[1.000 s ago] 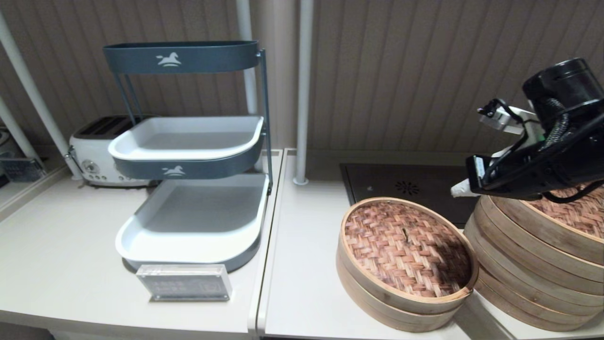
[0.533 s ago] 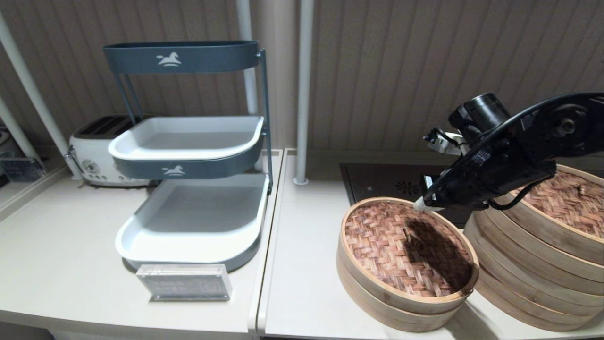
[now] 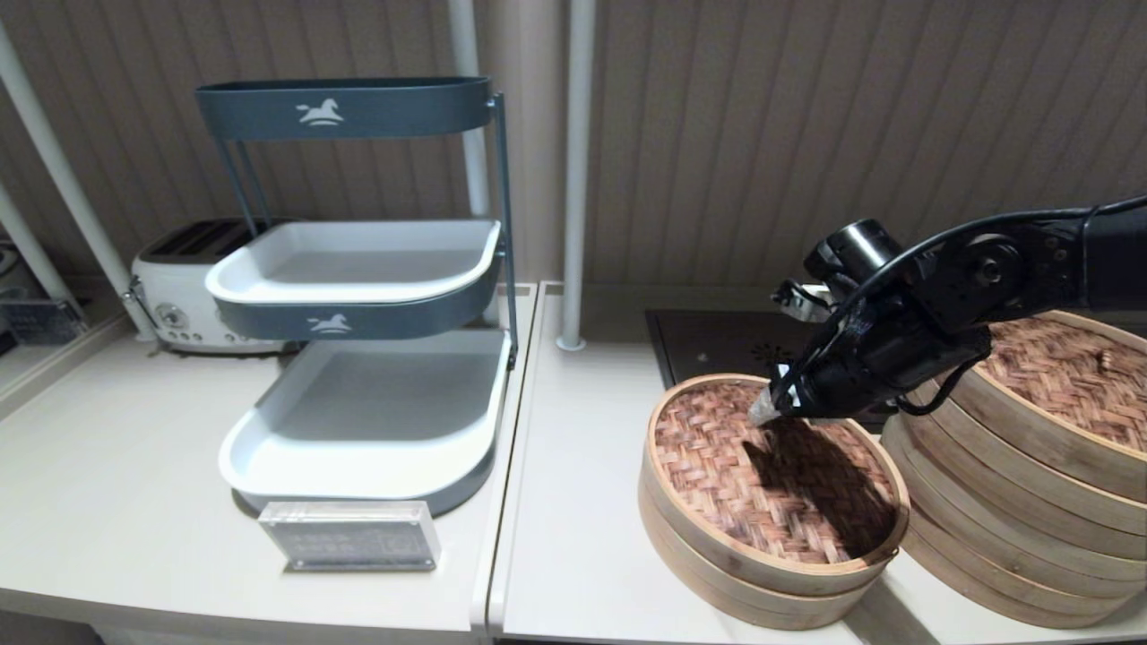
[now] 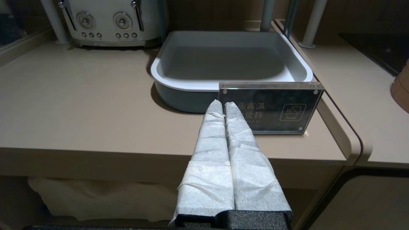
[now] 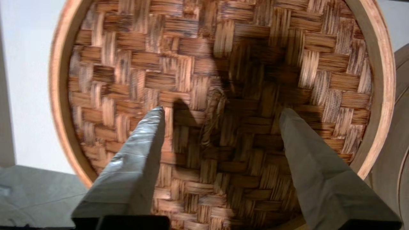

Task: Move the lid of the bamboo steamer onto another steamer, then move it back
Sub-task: Pick up the steamer

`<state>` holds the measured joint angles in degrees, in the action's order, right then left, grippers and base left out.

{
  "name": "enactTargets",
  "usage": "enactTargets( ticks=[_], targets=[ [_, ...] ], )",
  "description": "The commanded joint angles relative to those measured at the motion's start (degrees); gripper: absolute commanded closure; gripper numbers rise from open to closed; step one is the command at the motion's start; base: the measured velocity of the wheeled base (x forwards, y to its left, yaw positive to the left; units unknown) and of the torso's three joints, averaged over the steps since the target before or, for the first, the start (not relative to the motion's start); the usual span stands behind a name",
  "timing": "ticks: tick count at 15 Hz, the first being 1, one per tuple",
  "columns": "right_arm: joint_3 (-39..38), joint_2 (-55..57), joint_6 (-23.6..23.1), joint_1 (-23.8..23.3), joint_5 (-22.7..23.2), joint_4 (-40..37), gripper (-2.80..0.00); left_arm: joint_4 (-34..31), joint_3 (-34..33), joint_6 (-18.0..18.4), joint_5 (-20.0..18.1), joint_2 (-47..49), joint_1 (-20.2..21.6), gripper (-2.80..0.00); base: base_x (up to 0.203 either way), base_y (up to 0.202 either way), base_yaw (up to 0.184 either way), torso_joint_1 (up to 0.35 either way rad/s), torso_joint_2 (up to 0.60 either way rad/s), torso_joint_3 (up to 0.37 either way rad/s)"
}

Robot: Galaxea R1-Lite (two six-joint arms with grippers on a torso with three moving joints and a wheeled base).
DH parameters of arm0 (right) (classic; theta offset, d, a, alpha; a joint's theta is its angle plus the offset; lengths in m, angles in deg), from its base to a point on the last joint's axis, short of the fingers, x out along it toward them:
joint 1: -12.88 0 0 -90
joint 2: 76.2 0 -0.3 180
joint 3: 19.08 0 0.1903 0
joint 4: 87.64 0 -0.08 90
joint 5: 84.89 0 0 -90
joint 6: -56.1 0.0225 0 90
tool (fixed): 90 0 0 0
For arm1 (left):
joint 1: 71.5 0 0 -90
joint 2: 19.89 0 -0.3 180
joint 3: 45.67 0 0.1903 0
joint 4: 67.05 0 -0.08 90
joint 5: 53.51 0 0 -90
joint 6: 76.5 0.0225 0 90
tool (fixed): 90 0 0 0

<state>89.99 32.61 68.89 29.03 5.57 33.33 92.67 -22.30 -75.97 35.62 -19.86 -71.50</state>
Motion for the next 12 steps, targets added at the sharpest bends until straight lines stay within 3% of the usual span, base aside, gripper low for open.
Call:
enactTargets(
  ticks=[1,12],
  targets=[
    [0.38,1.60,0.05,0.11,-0.94,-0.28,-2.80,-0.01,-1.58,0.00,0.00,-0.02,0.00,0.00,0.000,0.000,0.000,0.000,0.00,0.000],
    [-0.09,4.32,0.31,1.43,-3.29,-0.20,-2.80,0.02,-1.58,0.00,0.00,-0.02,0.00,0.00,0.000,0.000,0.000,0.000,0.00,0.000]
  ],
)
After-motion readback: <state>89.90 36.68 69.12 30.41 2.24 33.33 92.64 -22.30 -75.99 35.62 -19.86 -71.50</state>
